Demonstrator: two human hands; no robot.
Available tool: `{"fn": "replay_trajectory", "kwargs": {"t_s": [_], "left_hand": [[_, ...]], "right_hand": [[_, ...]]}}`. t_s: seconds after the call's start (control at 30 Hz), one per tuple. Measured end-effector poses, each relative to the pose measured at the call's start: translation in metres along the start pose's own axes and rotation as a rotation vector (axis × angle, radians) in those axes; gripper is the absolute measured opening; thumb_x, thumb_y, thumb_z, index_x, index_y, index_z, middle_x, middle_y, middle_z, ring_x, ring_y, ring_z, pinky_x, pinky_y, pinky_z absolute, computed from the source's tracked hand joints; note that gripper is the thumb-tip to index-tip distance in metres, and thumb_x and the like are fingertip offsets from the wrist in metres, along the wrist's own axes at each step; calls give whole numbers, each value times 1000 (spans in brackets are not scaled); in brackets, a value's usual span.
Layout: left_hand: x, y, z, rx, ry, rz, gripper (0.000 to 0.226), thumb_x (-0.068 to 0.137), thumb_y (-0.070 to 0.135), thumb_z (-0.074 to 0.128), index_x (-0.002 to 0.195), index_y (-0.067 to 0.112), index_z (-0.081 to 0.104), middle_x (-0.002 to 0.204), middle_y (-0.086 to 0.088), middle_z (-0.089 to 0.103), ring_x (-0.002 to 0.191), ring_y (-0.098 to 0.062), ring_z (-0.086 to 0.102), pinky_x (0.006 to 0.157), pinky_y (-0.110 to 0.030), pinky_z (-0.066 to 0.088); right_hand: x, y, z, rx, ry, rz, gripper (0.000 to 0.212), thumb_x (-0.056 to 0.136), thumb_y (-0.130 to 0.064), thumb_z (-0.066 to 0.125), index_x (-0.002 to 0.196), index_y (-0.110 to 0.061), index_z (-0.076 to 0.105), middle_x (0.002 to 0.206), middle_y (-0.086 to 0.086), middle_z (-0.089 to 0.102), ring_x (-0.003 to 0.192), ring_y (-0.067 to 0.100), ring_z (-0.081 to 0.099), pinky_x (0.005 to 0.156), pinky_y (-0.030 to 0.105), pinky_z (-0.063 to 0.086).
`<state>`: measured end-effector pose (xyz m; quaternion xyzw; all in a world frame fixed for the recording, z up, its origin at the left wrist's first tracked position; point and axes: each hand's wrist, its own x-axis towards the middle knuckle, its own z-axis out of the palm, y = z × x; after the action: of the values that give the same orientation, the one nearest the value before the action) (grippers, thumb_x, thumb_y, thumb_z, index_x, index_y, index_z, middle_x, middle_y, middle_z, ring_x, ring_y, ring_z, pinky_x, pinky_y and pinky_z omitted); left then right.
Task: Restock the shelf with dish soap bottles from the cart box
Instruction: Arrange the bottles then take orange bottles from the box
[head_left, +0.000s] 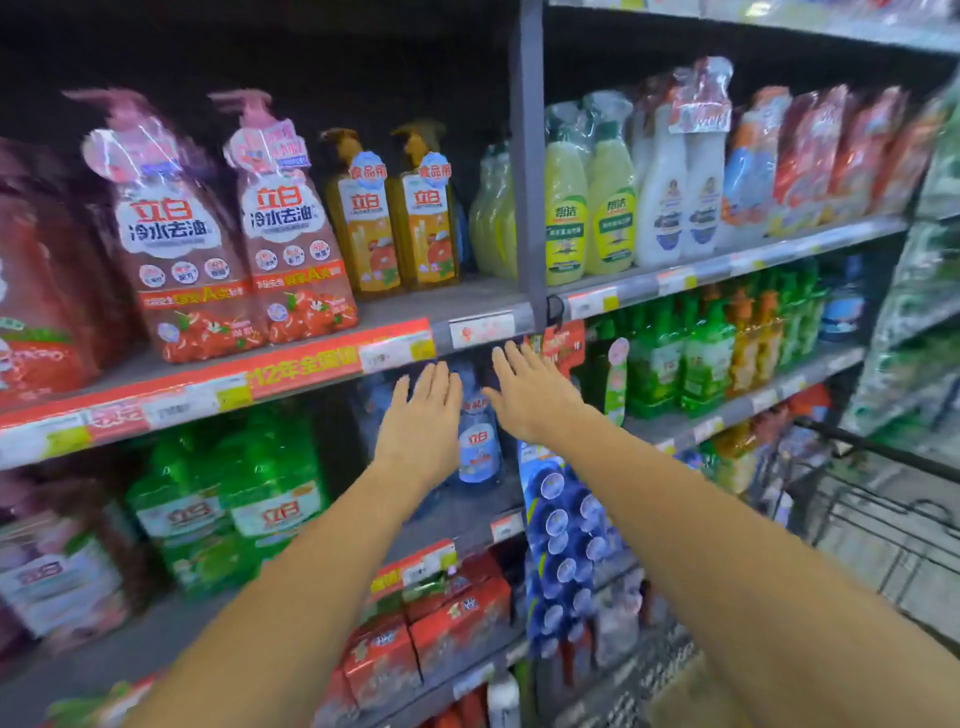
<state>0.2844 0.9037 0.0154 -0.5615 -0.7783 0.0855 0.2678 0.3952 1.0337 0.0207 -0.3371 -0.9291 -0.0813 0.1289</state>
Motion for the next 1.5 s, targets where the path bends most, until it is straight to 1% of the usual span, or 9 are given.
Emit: {"fn": "replay_trajectory", "kwargs": {"t_s": [0.17, 0.23, 0.33, 0.47, 0.57, 0.87, 1.17, 1.3, 1.5], "left_hand": [[-66, 59, 31, -182, -70, 22, 64, 95, 28, 21, 153, 1, 14, 159, -17, 22, 147, -29, 22, 117, -40, 19], [-91, 88, 44, -264, -122, 54, 62, 98, 32, 31, 151, 1, 20, 155, -17, 29, 143, -30, 27, 115, -41, 23], [-133, 134, 60, -324, -211, 171, 57, 99, 36, 39, 145, 4, 32, 145, -15, 41, 136, -31, 34, 108, -41, 31], [-180, 188, 64, -349, -257, 295, 53, 97, 40, 40, 137, 6, 41, 133, -13, 51, 127, -29, 42, 102, -39, 35], [-197, 228, 52, -349, -273, 362, 53, 97, 41, 41, 137, 6, 41, 136, -14, 50, 131, -30, 41, 107, -39, 33], [-228, 346, -4, -350, -344, 492, 51, 99, 43, 40, 136, 7, 42, 136, -14, 48, 128, -33, 41, 103, -43, 40], [-237, 513, -68, -395, -384, 608, 39, 99, 38, 42, 128, 13, 49, 131, -10, 56, 121, -30, 54, 91, -40, 47], [-233, 556, -77, -390, -369, 618, 40, 98, 41, 42, 125, 12, 53, 126, -9, 59, 115, -29, 59, 88, -38, 48], [-227, 588, -67, -414, -528, 581, 37, 99, 38, 43, 122, 11, 54, 125, -10, 59, 116, -30, 57, 89, -40, 47]], "right_hand": [[-105, -8, 62, 25, -247, 56, 69, 101, -51, 25, 148, -1, 32, 150, 20, 36, 139, 34, 36, 110, 47, 31], [-149, -5, 80, 36, -343, 79, 63, 99, -48, 30, 141, -1, 40, 142, 20, 44, 132, 36, 43, 107, 47, 35], [-217, 1, 94, 144, -462, 160, 55, 102, -38, 46, 141, -1, 39, 144, 19, 44, 134, 36, 44, 110, 44, 36], [-294, 9, 95, 171, -535, 240, 52, 103, -38, 46, 139, 0, 41, 141, 20, 48, 132, 34, 46, 106, 39, 35], [-340, 35, 105, 144, -596, 312, 55, 103, -38, 44, 144, -2, 38, 143, 18, 47, 133, 35, 46, 107, 42, 37], [-464, 123, 107, 194, -582, 449, 60, 100, -42, 49, 150, -13, 32, 155, 13, 35, 143, 34, 34, 116, 48, 32], [-579, 231, 104, 247, -561, 584, 48, 98, -34, 49, 138, -9, 43, 138, 17, 50, 128, 38, 48, 106, 48, 41], [-609, 268, 110, 266, -605, 599, 41, 101, -30, 46, 133, -5, 45, 135, 20, 50, 126, 39, 48, 104, 47, 43], [-610, 295, 136, 330, -727, 541, 37, 101, -28, 47, 131, -5, 49, 136, 18, 53, 124, 37, 52, 97, 42, 44]]}}
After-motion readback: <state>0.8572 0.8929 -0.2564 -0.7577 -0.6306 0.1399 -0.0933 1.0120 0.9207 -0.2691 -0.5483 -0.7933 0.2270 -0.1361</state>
